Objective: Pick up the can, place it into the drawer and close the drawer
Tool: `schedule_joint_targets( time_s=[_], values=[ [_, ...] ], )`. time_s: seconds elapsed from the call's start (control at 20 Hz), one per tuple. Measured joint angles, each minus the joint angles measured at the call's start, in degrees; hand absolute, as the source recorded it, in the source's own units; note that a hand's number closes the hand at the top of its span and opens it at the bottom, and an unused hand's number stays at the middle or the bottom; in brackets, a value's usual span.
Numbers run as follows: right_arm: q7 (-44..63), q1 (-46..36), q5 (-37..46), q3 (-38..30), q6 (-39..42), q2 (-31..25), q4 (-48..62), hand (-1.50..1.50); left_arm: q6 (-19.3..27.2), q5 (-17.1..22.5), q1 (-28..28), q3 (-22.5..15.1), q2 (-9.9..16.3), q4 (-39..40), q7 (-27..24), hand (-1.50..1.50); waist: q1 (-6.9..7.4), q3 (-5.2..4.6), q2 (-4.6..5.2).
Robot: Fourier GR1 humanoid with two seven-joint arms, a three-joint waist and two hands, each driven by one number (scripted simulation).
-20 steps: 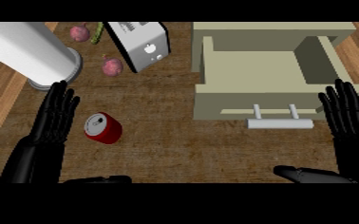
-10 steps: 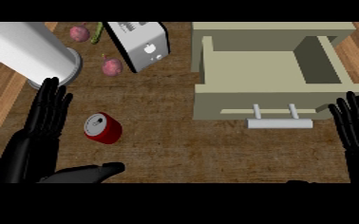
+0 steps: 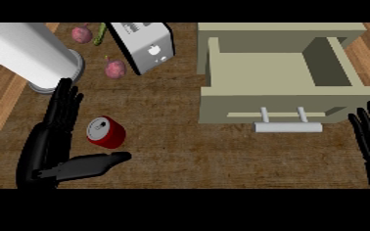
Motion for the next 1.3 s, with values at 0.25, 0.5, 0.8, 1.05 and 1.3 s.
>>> schedule_joint_targets(
  time_s=[0.25, 0.5, 0.8, 1.05, 1.3],
  values=[
    [-1.1, 0.0, 0.4, -0.4, 1.1, 0.6, 1.0, -1.50, 0.4, 0.7, -0.5, 1.1, -0.2, 6.1, -5.6, -1.50, 0.03, -0.01, 0.01],
    [-2.3, -0.1, 0.7, -1.1, 1.9, 0.9, 2.2, -1.50, 1.2, 0.7, 1.8, 1.1, -0.5, 9.4, -10.1, -1.50, 0.09, -0.01, 0.00],
    [-0.7, -1.3, 0.3, -1.7, 2.1, 1.1, 1.8, -1.50, 0.1, 2.8, 0.9, 4.7, 0.4, 17.2, -16.6, -1.50, 0.06, -0.01, 0.02],
    [-0.7, -2.8, 1.3, -1.6, 1.8, 1.5, 2.6, -1.50, -0.6, 3.7, 0.5, 6.6, 1.2, 22.2, -20.5, -1.50, 0.09, 0.00, 0.02],
    [-0.6, -2.7, 2.5, -0.6, 1.6, 2.4, 2.1, -1.50, -1.5, 4.2, 1.7, 7.5, 1.6, 25.7, -24.2, -1.50, 0.11, 0.00, 0.01]
  ],
)
